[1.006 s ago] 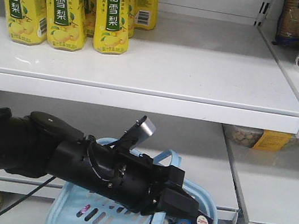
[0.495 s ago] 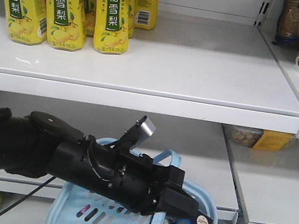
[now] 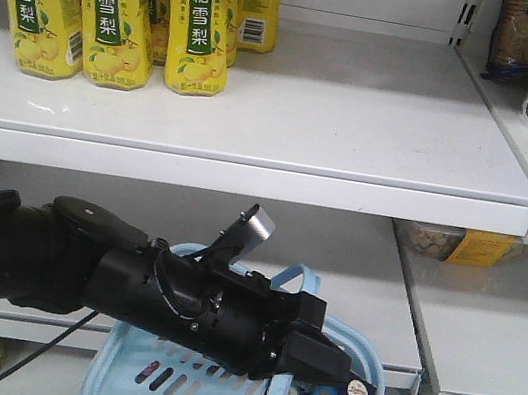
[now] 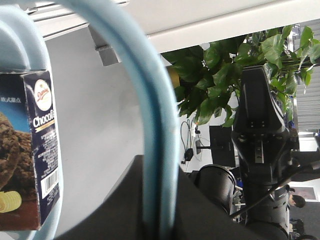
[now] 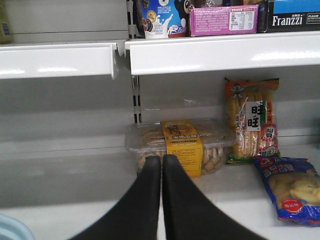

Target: Left arm holds basket, right arm returns cookies

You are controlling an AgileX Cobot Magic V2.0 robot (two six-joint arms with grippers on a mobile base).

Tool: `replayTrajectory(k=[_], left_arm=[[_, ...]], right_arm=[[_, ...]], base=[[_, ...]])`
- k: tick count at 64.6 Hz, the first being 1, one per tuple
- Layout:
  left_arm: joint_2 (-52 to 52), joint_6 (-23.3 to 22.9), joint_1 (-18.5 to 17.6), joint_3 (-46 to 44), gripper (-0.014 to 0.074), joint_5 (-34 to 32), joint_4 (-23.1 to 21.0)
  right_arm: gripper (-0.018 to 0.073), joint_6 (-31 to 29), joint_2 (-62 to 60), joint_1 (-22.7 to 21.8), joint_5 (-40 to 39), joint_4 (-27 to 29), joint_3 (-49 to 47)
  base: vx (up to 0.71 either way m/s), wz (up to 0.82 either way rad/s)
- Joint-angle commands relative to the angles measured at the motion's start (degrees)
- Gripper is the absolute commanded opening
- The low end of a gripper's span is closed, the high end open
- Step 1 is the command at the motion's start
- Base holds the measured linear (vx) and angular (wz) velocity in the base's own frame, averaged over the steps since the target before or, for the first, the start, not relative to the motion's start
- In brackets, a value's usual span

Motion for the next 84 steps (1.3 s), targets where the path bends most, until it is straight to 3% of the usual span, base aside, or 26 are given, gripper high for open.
replayTrajectory(k=[1, 9, 23, 34, 50, 61, 84], left_arm=[[-3.1, 0.9, 0.0, -1.4, -0.0006, 2.1, -5.5], [-3.1, 0.9, 0.0, -1.4, -0.0006, 2.1, -5.5], [-3.1, 0.9, 0.0, -1.4, -0.0006, 2.1, -5.5], [-3.1, 0.9, 0.0, -1.4, -0.0006, 2.1, -5.5], [-3.1, 0.9, 0.0, -1.4, -0.0008, 2.1, -5.5], [-3.1, 0.9, 0.0, -1.4, -0.0006, 2.1, -5.5], [-3.1, 0.9, 0.0, -1.4, -0.0006, 2.1, -5.5]], right_arm=[[-0.0008, 0.3, 0.2, -0.3, -4.8, -0.1, -3.7], [-0.0008, 2.0, 4.9, -0.3, -3.3, 2.9, -9.4], [-0.0008, 1.9, 19.3, 0.6, 5.8, 5.1, -19.2], [-0.0008, 1.8, 24.3, 4.2, 5.0, 8.0, -19.6], [-0.0006, 1.8, 28.2, 4.4, 5.3, 9.5, -19.6], [0.0026, 1.7, 30.9, 4.8, 6.0, 15.0, -19.6], [0.0279, 1.3, 39.5, 19.4, 12.6, 20.4, -19.6]], base=[[0.00, 0.00], [0.00, 0.00], [0.00, 0.00], [0.00, 0.00], [0.00, 0.00], [0.00, 0.00], [0.00, 0.00]])
